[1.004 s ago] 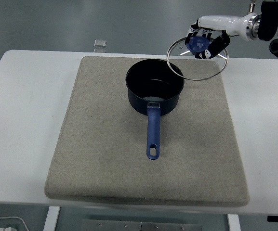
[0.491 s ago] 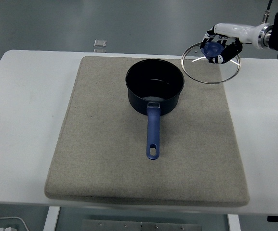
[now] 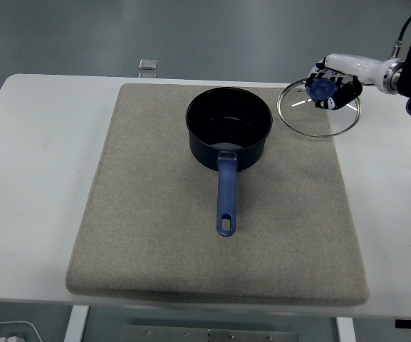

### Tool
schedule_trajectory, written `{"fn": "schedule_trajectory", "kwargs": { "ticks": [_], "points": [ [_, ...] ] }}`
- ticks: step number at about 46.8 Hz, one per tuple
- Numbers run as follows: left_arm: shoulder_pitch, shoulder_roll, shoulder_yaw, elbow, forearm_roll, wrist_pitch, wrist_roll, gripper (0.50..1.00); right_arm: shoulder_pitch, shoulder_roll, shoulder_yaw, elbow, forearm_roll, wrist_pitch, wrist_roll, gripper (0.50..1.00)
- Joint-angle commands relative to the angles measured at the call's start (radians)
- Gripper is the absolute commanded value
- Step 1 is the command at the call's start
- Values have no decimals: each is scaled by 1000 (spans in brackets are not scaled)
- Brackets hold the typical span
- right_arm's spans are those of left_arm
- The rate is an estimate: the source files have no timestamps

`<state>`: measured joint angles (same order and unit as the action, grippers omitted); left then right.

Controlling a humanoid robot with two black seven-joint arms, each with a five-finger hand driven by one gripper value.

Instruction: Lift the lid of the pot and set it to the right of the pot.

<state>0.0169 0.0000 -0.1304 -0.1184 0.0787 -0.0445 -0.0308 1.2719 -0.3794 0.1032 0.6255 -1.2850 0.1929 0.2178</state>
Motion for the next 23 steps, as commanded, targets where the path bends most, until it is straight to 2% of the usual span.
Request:
{"fn": "schedule_trajectory", "kwargs": {
  "ticks": [1, 12, 20, 21, 23],
  "points": [
    [0, 0, 0, 0, 1, 0, 0, 1000, -8, 5, 0, 0, 1, -1, 0, 500],
    [0, 0, 0, 0, 0, 0, 0, 1000, -49, 43, 4, 0, 1, -6, -2, 500],
    [0, 0, 0, 0, 0, 0, 0, 1000, -63, 59, 4, 0, 3, -30, -3, 500],
    [0, 0, 0, 0, 0, 0, 0, 1000, -63, 62, 4, 0, 3, -32, -5, 502],
    [0, 0, 0, 0, 0, 0, 0, 1000, -66, 63, 4, 0, 3, -32, -5, 541]
  ]
}}
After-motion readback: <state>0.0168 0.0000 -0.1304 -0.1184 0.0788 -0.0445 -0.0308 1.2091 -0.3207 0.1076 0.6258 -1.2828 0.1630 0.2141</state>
